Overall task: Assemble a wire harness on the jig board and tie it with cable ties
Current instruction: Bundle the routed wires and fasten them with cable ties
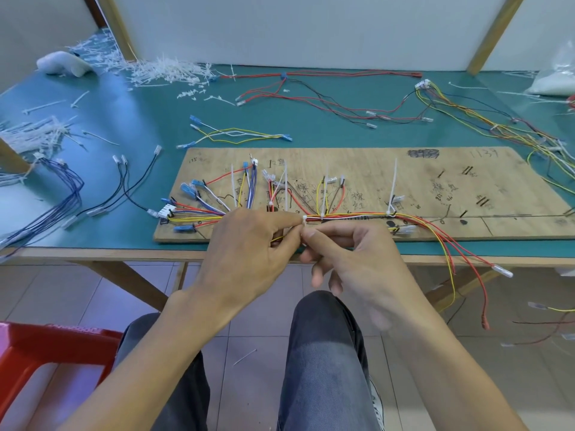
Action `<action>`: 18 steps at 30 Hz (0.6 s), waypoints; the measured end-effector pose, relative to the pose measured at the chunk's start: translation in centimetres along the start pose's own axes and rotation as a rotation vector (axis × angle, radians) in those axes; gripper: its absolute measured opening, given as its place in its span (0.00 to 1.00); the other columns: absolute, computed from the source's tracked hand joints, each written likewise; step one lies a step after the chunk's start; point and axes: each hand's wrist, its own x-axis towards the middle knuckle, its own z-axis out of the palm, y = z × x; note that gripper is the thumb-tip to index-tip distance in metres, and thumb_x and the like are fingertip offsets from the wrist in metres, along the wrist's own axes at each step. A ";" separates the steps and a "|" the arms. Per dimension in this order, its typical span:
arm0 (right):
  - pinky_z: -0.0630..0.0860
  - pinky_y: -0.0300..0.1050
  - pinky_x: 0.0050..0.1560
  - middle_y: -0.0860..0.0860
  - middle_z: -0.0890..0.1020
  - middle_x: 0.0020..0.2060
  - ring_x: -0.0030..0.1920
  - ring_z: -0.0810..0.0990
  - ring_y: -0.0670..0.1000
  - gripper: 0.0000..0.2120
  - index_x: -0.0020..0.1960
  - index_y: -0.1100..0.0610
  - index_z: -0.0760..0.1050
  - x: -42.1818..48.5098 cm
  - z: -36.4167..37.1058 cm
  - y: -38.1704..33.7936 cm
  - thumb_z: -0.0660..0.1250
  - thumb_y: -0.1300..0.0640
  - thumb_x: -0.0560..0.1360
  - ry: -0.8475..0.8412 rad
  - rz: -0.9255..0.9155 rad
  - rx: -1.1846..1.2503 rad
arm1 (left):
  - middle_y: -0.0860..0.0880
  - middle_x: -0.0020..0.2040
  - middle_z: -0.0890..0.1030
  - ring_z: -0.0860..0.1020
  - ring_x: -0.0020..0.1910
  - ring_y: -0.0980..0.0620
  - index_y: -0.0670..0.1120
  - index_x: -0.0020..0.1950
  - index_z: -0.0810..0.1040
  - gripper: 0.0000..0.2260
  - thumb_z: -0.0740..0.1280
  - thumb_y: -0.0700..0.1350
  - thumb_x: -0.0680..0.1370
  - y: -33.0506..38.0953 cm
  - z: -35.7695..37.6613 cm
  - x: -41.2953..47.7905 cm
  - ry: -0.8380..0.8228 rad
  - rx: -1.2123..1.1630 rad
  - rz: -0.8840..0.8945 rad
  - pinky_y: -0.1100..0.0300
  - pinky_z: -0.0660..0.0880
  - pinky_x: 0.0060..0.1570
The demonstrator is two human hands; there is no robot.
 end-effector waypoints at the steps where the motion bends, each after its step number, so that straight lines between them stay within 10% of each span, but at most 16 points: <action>1: 0.68 0.38 0.22 0.57 0.87 0.37 0.26 0.80 0.50 0.07 0.47 0.55 0.88 0.1 -0.1 0.0 0.73 0.56 0.81 -0.003 0.000 0.015 | 0.52 0.27 0.70 0.67 0.30 0.48 0.53 0.42 0.82 0.10 0.65 0.51 0.81 0.0 0.0 0.0 -0.002 0.005 0.013 0.54 0.66 0.30; 18: 0.69 0.39 0.24 0.58 0.85 0.36 0.26 0.80 0.52 0.08 0.46 0.60 0.87 0.7 -1.0 -0.2 0.73 0.58 0.80 -0.053 0.078 0.069 | 0.55 0.29 0.70 0.63 0.34 0.49 0.55 0.51 0.86 0.08 0.67 0.52 0.82 -0.8 0.8 -0.4 0.051 -0.006 0.068 0.52 0.71 0.37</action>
